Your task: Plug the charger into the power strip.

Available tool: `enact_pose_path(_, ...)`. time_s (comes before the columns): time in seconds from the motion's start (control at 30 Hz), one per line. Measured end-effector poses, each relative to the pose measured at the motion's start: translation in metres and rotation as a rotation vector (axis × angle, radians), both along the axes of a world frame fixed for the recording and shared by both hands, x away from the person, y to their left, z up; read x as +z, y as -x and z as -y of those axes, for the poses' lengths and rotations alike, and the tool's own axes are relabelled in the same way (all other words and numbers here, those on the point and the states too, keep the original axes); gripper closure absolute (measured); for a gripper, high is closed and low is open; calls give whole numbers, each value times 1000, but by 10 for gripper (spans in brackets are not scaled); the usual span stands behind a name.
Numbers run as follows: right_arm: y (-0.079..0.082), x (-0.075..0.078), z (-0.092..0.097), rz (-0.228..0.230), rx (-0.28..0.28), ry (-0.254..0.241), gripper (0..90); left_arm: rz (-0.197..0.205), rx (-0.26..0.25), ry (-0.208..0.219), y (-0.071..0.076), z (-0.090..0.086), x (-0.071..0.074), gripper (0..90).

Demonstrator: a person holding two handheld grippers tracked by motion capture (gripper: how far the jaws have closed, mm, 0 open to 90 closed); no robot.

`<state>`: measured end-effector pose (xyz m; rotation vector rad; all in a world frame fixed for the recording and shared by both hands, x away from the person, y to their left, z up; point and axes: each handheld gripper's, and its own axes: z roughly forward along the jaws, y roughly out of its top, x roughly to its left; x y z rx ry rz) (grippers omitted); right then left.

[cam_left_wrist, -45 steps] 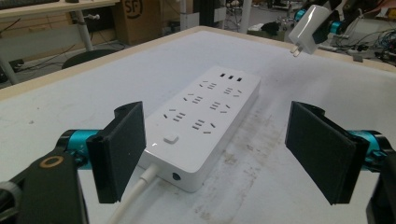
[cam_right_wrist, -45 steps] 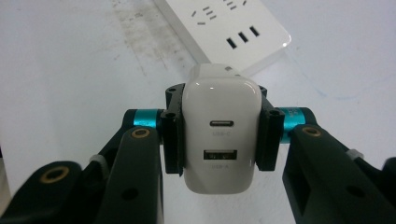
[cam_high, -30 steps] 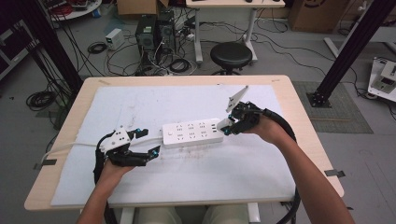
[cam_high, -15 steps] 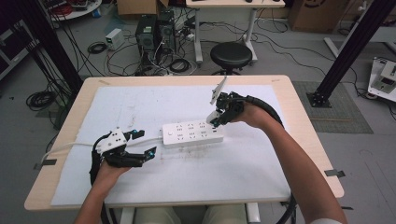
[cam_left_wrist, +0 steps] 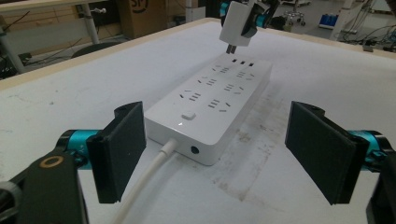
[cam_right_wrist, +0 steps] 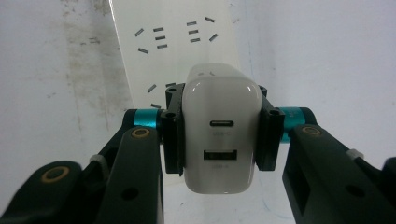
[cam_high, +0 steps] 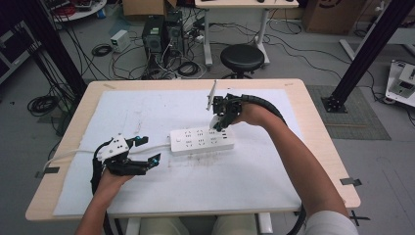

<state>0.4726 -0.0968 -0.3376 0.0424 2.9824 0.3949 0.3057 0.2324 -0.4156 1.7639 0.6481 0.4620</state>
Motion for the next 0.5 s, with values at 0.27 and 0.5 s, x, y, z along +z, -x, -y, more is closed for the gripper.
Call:
enact_pose_path(0.27,-4,-11,-8,-5,23,35,634,-5,3,-5,-1,-2,-3,204)
enact_pose_path(0.5,-6,-15,-11,-9,37,43,634,-9,-1,-5,-2,-2,-3,204)
